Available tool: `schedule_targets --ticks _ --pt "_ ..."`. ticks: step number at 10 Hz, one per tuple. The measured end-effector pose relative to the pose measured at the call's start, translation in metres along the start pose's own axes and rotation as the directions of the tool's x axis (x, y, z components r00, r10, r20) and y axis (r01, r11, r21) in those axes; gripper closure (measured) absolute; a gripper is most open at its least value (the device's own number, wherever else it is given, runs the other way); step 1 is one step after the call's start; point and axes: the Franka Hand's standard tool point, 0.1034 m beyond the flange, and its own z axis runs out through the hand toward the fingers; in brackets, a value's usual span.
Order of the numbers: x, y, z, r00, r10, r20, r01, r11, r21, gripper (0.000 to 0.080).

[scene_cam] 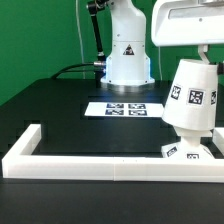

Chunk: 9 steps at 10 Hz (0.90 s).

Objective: Assemble lamp

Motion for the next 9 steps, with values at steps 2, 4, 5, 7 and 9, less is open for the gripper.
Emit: schedule_targets --ticks 2,4,5,7,9 --pt "-0.001 -0.001 0.0 1.0 -0.001 0.001 0.001 1.0 0.0 0.0754" --pt "0.0 0.0 0.0 1.0 -0.002 0.001 0.002 1.0 0.0 0.0442" --pt "0.0 0.001 0.0 1.0 -0.004 0.001 0.004 1.0 0.0 0.0442" --pt "0.001 0.002 -0.002 1.0 0.003 0.001 -0.003 1.0 0.0 0.0264" --pt "-0.004 0.001 -0.015 0.998 0.054 0.021 -0.054 0.999 -0.001 0.0109"
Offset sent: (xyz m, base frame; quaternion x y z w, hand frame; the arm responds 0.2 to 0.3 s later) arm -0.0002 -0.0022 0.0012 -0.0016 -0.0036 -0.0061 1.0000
